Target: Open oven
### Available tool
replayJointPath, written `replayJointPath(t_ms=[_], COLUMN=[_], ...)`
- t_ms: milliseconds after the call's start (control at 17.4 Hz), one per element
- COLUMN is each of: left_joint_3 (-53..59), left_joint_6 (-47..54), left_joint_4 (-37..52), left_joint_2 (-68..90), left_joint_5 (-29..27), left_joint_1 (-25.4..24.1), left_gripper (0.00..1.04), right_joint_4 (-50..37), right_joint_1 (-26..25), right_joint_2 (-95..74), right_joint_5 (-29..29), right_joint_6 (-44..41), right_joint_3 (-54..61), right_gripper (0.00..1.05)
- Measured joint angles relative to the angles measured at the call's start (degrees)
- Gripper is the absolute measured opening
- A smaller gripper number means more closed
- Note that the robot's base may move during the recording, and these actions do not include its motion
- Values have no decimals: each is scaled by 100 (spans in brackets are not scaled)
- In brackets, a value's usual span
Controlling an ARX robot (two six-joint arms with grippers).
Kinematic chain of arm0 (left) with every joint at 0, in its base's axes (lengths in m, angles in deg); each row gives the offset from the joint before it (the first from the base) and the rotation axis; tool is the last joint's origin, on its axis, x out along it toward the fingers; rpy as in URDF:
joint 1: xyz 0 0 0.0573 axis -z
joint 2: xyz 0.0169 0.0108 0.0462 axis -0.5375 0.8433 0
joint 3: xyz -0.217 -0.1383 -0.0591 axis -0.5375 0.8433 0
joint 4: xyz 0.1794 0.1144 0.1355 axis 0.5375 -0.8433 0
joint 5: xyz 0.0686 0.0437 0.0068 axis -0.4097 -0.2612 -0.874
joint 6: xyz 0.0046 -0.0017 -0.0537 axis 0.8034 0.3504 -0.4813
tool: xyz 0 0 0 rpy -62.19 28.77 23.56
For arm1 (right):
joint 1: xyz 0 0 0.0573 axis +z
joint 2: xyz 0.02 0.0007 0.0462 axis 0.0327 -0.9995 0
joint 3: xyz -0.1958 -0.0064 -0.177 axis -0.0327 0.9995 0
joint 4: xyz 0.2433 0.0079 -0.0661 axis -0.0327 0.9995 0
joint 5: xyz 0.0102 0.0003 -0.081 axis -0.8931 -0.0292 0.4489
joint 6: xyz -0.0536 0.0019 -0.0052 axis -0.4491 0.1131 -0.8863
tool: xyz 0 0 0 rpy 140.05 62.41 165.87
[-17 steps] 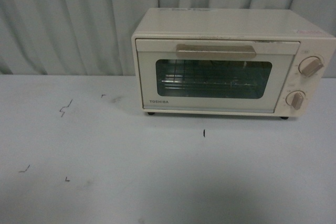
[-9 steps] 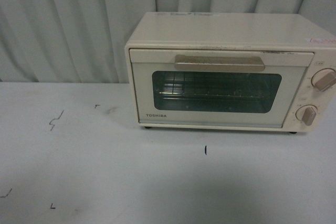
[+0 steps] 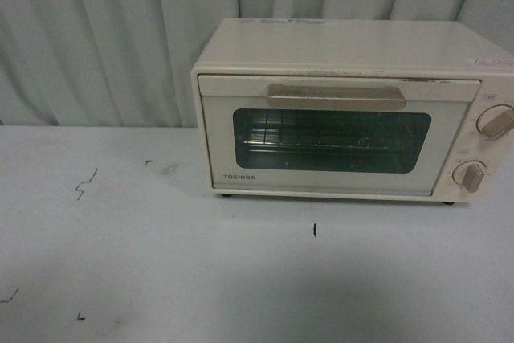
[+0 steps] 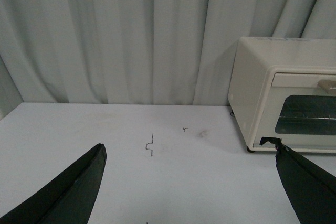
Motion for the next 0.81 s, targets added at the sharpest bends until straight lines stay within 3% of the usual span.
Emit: replayJointPath(t_ms=[230, 345, 806], left_joint_3=[-24, -977, -1880], left_joint_6=[-26, -664, -3722], left_joint_4=[-160, -1690, 1976], left_joint_2=[26, 1582, 6763], left_joint_5=[0, -92, 326], left_joint_1=[4, 450, 1923], left_gripper=[98, 98, 98], right_joint_4=[0, -2, -2], right_joint_1=[0, 0, 0], right_joint_2=[0, 0, 0], right_joint_5=[0, -2, 0], right_joint_6=[0, 0, 0], right_joint_3=[0, 0, 0], right_gripper=[98, 98, 98])
